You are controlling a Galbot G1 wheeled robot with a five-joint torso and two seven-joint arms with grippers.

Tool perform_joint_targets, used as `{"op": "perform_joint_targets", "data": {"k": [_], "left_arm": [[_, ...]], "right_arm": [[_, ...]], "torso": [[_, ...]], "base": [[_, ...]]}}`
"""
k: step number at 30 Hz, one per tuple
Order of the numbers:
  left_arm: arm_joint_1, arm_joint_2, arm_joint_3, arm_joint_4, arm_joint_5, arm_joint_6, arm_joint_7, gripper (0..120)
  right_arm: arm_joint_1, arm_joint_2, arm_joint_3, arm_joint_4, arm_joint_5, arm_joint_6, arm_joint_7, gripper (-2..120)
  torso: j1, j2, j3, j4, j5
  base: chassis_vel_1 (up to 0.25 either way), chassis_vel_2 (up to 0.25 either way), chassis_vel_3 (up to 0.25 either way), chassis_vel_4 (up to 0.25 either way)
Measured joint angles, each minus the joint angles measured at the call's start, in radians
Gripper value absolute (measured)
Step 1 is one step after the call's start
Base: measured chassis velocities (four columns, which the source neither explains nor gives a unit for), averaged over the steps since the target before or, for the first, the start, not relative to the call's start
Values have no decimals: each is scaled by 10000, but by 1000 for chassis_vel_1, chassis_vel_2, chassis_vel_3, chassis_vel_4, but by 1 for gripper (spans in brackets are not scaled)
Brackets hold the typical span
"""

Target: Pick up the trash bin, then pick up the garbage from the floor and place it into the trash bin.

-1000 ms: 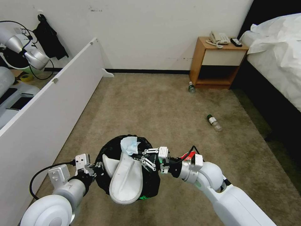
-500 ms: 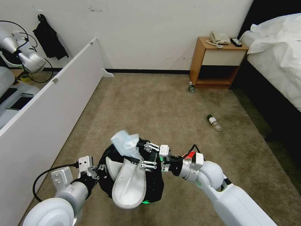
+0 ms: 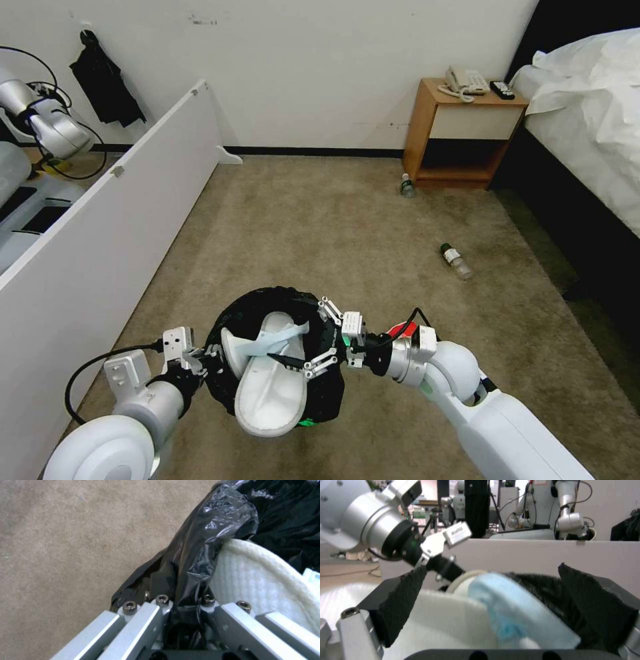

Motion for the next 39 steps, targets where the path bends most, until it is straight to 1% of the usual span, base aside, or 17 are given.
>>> {"op": "perform_joint_targets", "data": {"k": [9,12,14,15,17,18,19,20,23,24,25,26,30,31,36,37,39], "left_arm": [[-41,4,-169,6,-113,0,27,1],[-112,-9,-420,122,-295,0,26,1],[-169,-9,-685,190,-487,0,-13,1],[-169,-9,-685,190,-487,0,-13,1],[-264,-7,-1084,261,-721,0,-102,1],[-264,-7,-1084,261,-721,0,-102,1],[-333,-7,-1304,315,-866,0,-187,1],[-333,-7,-1304,315,-866,0,-187,1],[-449,-15,-1717,439,-1031,0,-290,1],[-449,-15,-1717,439,-1031,0,-290,1],[-512,-40,-1918,500,-1124,0,-325,1],[-545,-51,-2022,527,-1178,0,-343,1],[-634,-77,-2318,590,-1311,0,-357,1],[-682,-78,-2529,616,-1441,0,-372,1],[-729,-38,-3068,686,-1690,0,-412,1],[-729,-38,-3068,686,-1690,0,-412,1],[-728,-15,-3367,734,-1830,0,-466,1]], "right_arm": [[-70,-60,141,-29,-99,83,-90,100],[-105,7,357,156,126,21,270,100],[-209,22,496,328,355,-180,1066,100],[-209,22,496,328,355,-180,1066,100],[-397,1,698,587,721,-453,2394,100],[-397,1,698,587,721,-453,2394,100],[-523,-19,913,704,836,-548,3086,100],[-523,-19,913,704,836,-548,3086,100],[-888,-29,1438,976,874,-586,4489,100],[-888,-29,1438,976,874,-586,4489,100],[-1120,-10,1632,1155,883,-571,5350,100],[-1250,28,1735,1224,862,-511,5779,100],[-1545,138,1981,1298,693,-297,6486,100],[-1769,210,2168,1335,597,-213,6721,100],[-2329,590,2812,1421,155,70,6856,100],[-2329,590,2812,1421,155,70,6856,100],[-2591,915,3161,1465,-110,189,6901,100]], "torso": [[0,0,0,0,0],[0,0,0,0,-1],[0,0,0,1,-1],[0,0,0,1,-1],[0,0,0,0,0],[0,0,0,0,0],[0,0,0,2,0],[0,0,0,2,0],[0,0,0,0,0],[0,0,0,0,0],[0,0,0,-1,-2],[0,0,0,-1,-1],[0,0,0,0,-1],[0,0,0,0,0],[0,0,0,-1,1],[0,0,0,-1,1],[0,0,0,0,-1]], "base": [[0,0,0,0],[0,0,0,0],[0,0,0,0],[0,0,0,0],[0,0,0,0],[0,0,0,0],[0,0,0,0],[0,0,0,0],[0,0,0,0],[0,0,0,0],[0,0,0,0],[0,0,0,0],[0,0,0,0],[0,0,0,0],[0,0,0,0],[0,0,0,0],[0,0,0,0]]}}
